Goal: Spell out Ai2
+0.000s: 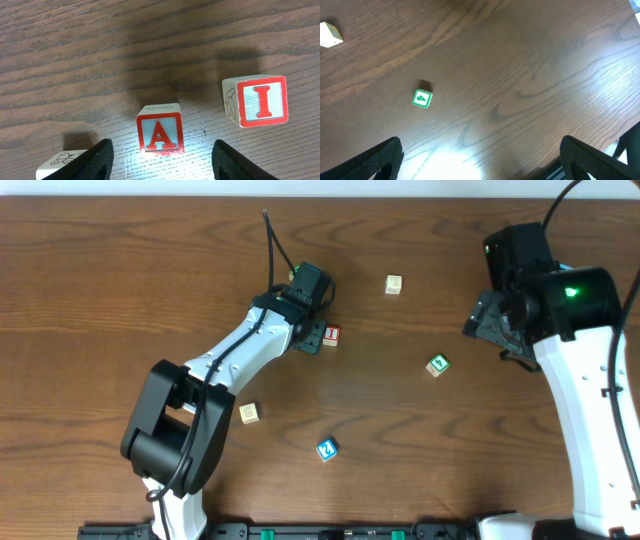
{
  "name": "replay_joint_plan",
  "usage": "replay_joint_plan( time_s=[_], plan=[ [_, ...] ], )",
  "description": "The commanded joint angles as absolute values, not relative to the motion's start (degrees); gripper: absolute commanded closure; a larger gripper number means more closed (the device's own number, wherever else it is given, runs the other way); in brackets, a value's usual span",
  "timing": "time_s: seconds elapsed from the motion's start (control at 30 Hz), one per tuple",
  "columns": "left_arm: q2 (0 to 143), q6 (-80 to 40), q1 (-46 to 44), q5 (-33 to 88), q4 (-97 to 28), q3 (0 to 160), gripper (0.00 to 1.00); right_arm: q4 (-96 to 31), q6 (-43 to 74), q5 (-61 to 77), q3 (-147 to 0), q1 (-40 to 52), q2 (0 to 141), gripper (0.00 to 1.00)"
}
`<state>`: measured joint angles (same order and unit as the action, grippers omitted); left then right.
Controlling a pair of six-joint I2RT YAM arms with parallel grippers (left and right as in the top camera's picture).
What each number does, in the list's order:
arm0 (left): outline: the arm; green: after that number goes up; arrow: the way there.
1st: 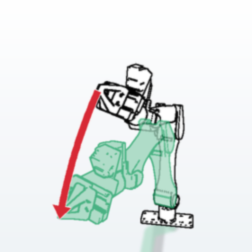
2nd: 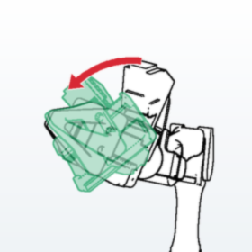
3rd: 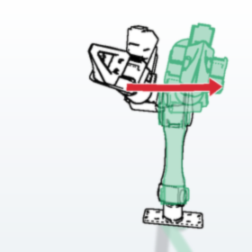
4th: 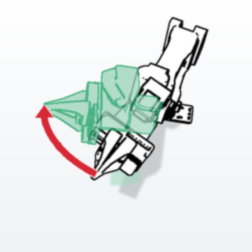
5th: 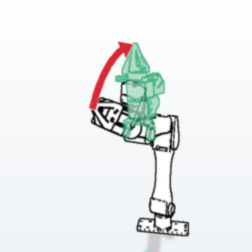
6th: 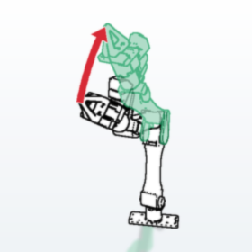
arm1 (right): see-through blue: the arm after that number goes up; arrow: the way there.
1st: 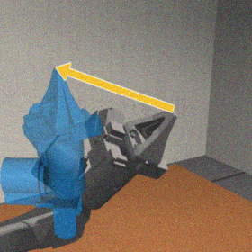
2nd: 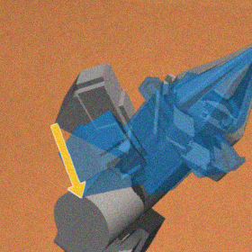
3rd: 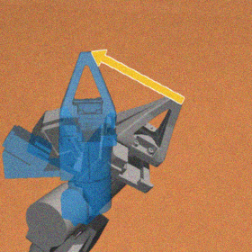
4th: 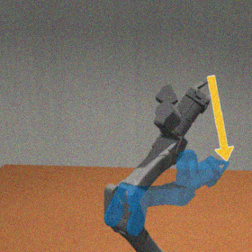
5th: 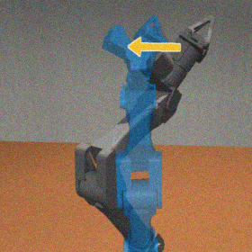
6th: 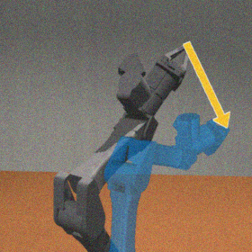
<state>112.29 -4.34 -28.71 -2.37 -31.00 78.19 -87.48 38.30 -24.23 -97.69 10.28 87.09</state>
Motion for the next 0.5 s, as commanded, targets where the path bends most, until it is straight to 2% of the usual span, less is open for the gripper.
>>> replay_joint_plan(
  time_s=[0.0, 0.33, 0.4, 0.47],
  plan=[
    [113.5, -5.0, -28.5, -3.6, -30.6, 78.4, 0.36, -87.7, 37.8, -25.5, -97.7, 9.7, 86.5, 0.01],
    [117.1, -6.4, -28.5, -3.6, -28.7, 78.4, 0.36, -87.7, 37.8, -25.5, -97.7, 9.7, 86.5, 0.01],
    [117.1, -6.5, -28.5, -3.6, -28.3, 78.4, 0.41, -87.7, 37.8, -25.5, -97.7, 9.7, 86.5, 0.01],
    [117.1, -7.3, -28.5, -4.7, -27.8, 78.4, 0.52, -87.7, 37.8, -25.5, -97.7, 9.7, 86.5, 0.01]
  ],
)
